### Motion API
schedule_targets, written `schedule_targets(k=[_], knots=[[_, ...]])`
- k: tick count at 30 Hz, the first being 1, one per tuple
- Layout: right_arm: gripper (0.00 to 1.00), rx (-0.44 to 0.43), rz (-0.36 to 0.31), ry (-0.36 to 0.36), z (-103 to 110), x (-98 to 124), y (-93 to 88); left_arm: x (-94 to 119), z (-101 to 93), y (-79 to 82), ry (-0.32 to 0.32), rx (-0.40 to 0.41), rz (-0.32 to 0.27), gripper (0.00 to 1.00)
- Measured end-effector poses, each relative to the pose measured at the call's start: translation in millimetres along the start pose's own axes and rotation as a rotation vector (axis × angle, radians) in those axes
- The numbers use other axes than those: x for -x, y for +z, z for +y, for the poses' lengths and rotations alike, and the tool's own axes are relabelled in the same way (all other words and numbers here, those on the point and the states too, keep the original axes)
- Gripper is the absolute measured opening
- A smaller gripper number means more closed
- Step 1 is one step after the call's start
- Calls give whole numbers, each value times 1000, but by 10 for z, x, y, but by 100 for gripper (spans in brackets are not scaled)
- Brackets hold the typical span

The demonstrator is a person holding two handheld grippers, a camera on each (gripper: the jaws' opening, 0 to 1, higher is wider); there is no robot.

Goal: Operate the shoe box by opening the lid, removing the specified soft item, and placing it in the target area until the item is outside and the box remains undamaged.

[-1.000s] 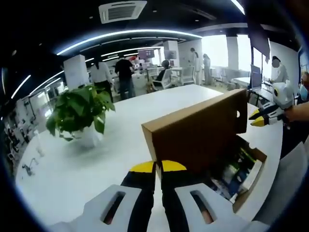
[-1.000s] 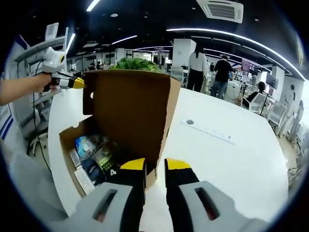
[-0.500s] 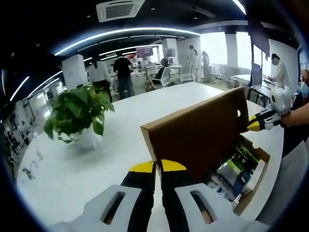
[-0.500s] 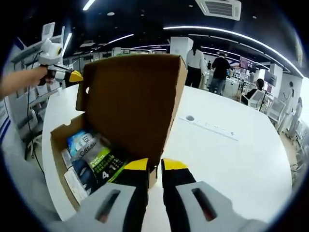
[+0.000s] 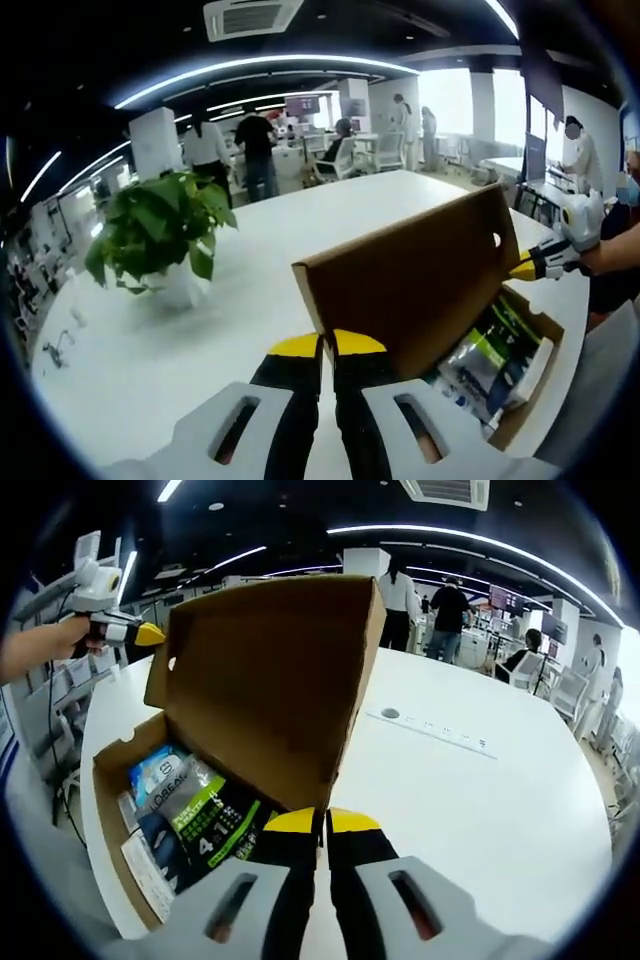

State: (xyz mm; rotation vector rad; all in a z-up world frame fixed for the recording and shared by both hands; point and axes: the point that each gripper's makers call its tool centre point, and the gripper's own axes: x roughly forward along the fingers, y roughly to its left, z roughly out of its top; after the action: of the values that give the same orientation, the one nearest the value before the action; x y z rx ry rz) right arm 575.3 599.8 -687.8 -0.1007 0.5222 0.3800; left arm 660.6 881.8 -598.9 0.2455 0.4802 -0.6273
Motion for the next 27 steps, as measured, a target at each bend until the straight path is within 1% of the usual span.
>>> schedule_targets(k=[8, 21, 24, 27], knots=[[0, -19, -8, 4, -15, -10, 3, -83, 36, 4, -4, 12, 1, 0], [0, 6, -9, -2, -6, -32, 7, -176, 71, -11, -8, 23, 2, 1], [0, 13, -8, -3, -9, -38, 8, -187, 66, -49, -11, 21, 14, 1], [0, 16, -9, -4, -6, -39, 13, -179, 57, -107, -16, 42, 17, 1]])
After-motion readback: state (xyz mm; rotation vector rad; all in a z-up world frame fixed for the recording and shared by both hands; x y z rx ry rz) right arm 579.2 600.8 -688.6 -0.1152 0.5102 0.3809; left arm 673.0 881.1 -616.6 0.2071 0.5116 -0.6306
